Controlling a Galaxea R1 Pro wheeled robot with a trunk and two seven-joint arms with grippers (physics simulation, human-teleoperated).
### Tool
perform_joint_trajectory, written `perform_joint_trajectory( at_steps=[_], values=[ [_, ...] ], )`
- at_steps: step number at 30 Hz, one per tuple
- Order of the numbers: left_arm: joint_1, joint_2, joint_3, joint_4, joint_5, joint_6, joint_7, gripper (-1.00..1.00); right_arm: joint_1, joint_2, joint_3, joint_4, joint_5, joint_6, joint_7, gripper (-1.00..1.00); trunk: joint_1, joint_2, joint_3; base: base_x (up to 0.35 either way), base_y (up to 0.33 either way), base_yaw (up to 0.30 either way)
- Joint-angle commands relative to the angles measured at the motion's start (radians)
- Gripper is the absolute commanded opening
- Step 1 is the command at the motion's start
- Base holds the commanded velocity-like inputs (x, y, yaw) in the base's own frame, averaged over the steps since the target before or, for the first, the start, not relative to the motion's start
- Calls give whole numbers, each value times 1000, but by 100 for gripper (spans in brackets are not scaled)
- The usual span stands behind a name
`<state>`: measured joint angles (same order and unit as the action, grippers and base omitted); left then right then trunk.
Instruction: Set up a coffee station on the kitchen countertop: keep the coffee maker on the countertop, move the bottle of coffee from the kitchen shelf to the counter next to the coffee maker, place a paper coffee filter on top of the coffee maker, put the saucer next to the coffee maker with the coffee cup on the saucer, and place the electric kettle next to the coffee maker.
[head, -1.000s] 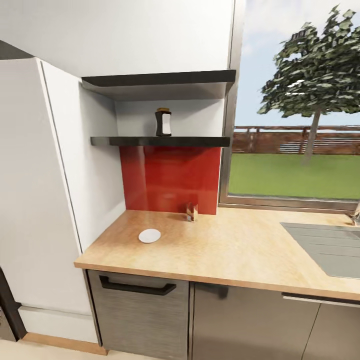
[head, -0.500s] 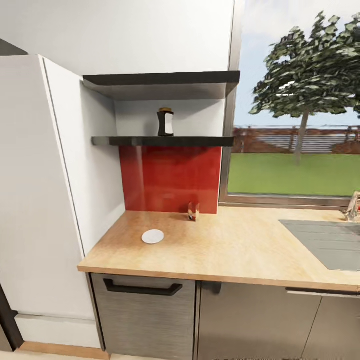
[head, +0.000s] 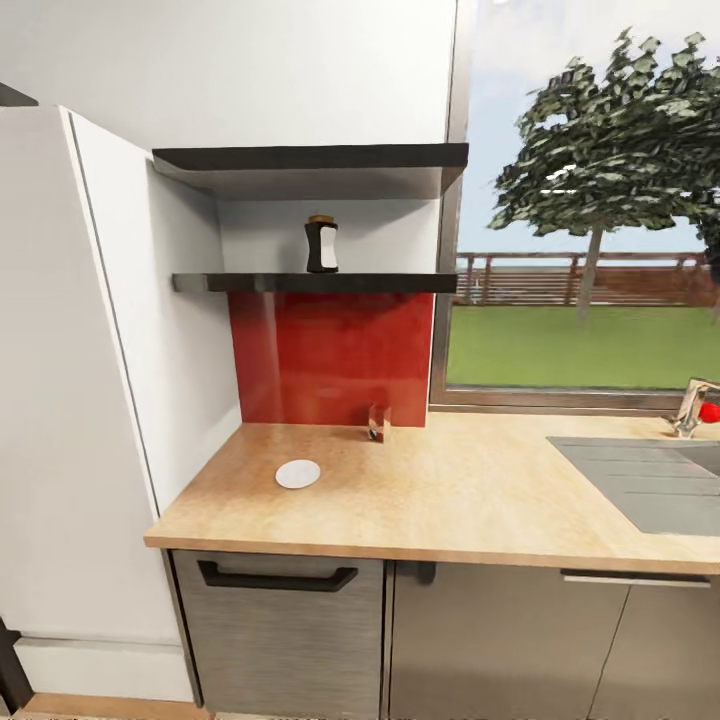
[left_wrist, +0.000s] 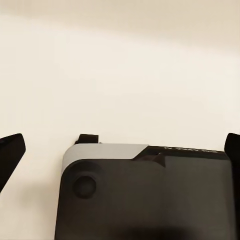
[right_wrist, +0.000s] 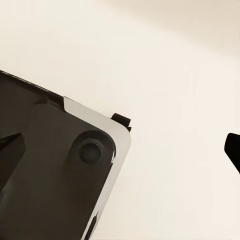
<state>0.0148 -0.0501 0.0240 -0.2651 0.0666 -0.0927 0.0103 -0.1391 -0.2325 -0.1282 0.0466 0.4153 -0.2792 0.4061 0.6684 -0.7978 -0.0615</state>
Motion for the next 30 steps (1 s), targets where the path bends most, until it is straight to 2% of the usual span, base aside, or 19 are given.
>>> perform_joint_trajectory(
  at_steps=[1, 7, 14, 22, 28, 30],
  values=[
    [1, 0, 2, -2, 7, -1, 1, 100, -2, -1, -8, 4, 8, -6, 1, 100, 0, -1, -1, -111, 0, -1],
    [1, 0, 2, -2, 7, -1, 0, 100, -2, 0, -8, 4, 9, -6, 2, 100, 0, -1, -1, -162, 0, -1],
    [1, 0, 2, -2, 7, -2, 0, 100, -2, -1, -8, 4, 8, -5, 2, 100, 0, -1, -1, -24, 0, 0],
    [1, 26, 0, -11, 10, -3, -7, 100, -2, -1, -8, 4, 8, -5, 2, 100, 0, -1, -1, 0, 0, 0],
    [1, 31, -2, -76, 10, 0, -16, 100, -2, -1, -9, 4, 8, -5, 2, 100, 0, -1, -1, 0, 0, 0],
    [1, 32, -1, -127, 10, 5, -38, 100, -2, -1, -8, 4, 8, -5, 2, 100, 0, -1, -1, 0, 0, 0]
  ],
)
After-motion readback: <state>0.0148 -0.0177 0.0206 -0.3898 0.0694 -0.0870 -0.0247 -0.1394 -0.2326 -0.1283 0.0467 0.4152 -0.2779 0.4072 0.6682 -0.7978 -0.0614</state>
